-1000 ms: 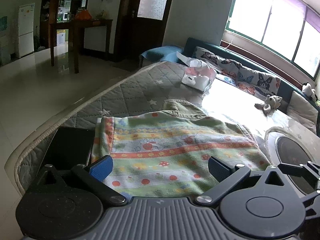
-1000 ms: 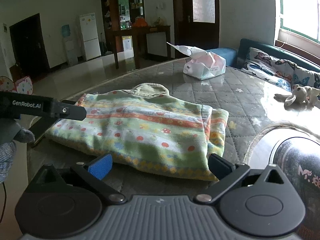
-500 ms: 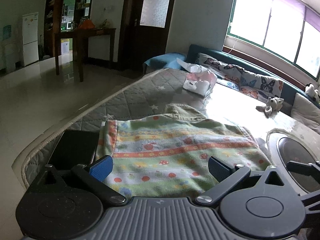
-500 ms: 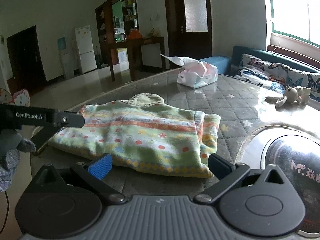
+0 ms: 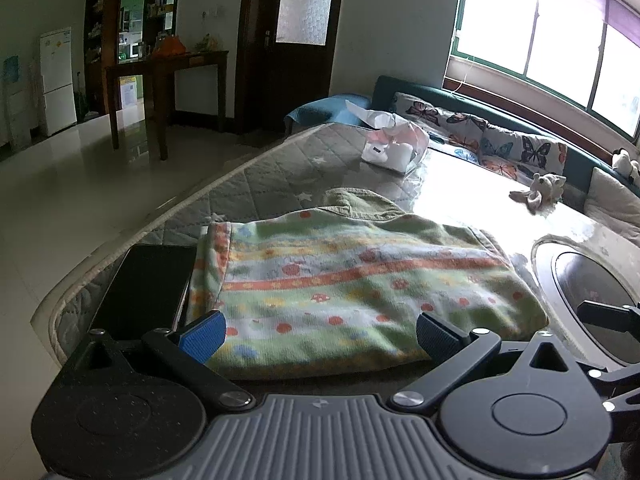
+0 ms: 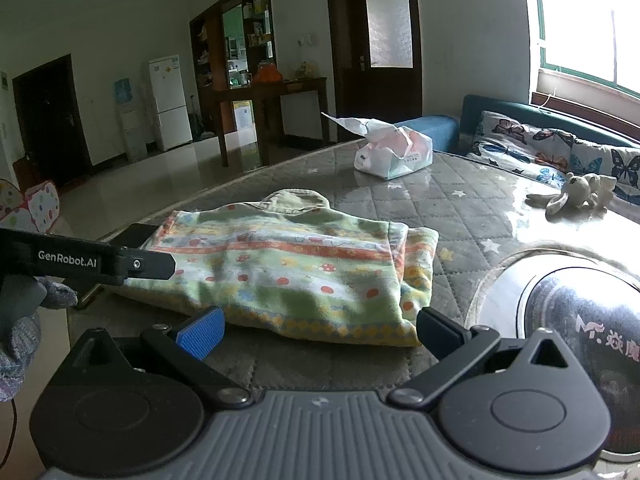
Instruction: Fold clothes
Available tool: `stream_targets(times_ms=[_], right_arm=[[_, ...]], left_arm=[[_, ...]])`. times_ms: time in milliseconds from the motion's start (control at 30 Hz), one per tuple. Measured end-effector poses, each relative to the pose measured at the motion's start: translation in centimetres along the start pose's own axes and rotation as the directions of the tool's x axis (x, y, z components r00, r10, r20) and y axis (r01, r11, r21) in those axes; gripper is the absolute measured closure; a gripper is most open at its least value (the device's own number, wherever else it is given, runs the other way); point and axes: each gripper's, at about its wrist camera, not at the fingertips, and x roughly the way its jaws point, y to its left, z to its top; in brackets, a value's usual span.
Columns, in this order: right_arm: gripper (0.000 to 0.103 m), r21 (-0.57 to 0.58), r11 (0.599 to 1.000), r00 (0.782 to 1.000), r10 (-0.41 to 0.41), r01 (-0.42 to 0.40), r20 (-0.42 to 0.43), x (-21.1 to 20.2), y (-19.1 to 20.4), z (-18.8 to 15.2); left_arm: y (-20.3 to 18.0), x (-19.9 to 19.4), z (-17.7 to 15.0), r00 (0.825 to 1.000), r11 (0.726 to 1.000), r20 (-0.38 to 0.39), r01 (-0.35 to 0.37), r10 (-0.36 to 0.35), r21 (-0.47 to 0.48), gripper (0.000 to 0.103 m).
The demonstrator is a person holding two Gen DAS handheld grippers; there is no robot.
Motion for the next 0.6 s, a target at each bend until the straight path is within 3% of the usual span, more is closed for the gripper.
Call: stream_targets(times_ms=[600], right_arm=[[0.000, 0.028, 0.999, 1.000, 0.019, -0.019, -0.009, -0.8, 1.0, -1.3]], left_arm=[[-1.0, -0.7, -1.5, 1.000, 0.999, -0.020, -0.013, 0.013, 0.033, 0.000]])
